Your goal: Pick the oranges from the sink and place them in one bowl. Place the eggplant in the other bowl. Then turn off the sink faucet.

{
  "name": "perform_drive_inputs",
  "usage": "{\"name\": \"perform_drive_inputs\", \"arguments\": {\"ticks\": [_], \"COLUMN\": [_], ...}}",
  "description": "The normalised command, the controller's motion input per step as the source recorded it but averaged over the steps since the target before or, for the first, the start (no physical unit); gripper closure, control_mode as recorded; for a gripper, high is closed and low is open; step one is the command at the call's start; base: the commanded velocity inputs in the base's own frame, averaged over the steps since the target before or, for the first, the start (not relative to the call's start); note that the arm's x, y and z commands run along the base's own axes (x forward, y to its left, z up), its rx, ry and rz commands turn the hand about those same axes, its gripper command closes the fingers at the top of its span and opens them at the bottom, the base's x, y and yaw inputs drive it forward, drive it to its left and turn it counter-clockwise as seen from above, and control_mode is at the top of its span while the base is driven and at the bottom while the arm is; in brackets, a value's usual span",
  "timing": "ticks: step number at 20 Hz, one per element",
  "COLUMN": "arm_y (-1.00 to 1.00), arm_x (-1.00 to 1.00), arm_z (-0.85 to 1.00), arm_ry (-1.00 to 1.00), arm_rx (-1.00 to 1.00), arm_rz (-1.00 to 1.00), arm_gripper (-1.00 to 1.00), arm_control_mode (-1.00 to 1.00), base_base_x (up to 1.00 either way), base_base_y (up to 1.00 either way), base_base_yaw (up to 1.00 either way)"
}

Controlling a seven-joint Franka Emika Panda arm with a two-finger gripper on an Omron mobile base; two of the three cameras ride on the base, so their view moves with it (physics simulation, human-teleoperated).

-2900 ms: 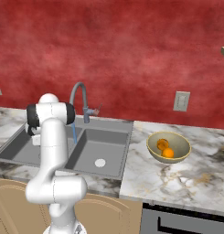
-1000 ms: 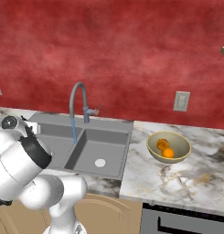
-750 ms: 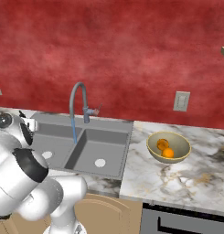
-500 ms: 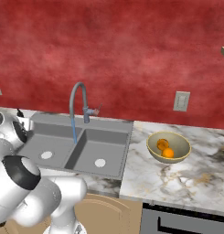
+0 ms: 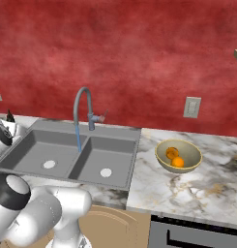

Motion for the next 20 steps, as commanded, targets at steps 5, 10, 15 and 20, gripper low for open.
{"name": "perform_drive_inputs", "arguments": {"ticks": [5, 10, 15, 20], "arm_y": [0.08, 0.20, 0.24, 0.28], "arm_x": [-0.21, -0.15, -0.13, -0.21], "arm_z": [0.19, 0.00, 0.02, 0.02], "arm_ry": [-0.01, 0.00, -0.01, -0.05], "arm_rx": [0.00, 0.00, 0.00, 0.00], "arm_rz": [0.00, 0.00, -0.01, -0.09], "arm_gripper": [1.00, 1.00, 1.00, 1.00], "arm_control_mode": [-1.00, -1.00, -1.00, -1.00], "base_base_x": [0.00, 0.00, 0.00, 0.00], "base_base_y": [0.00, 0.00, 0.00, 0.00], "base_base_yaw": [0.00, 0.00, 0.00, 0.00]}}
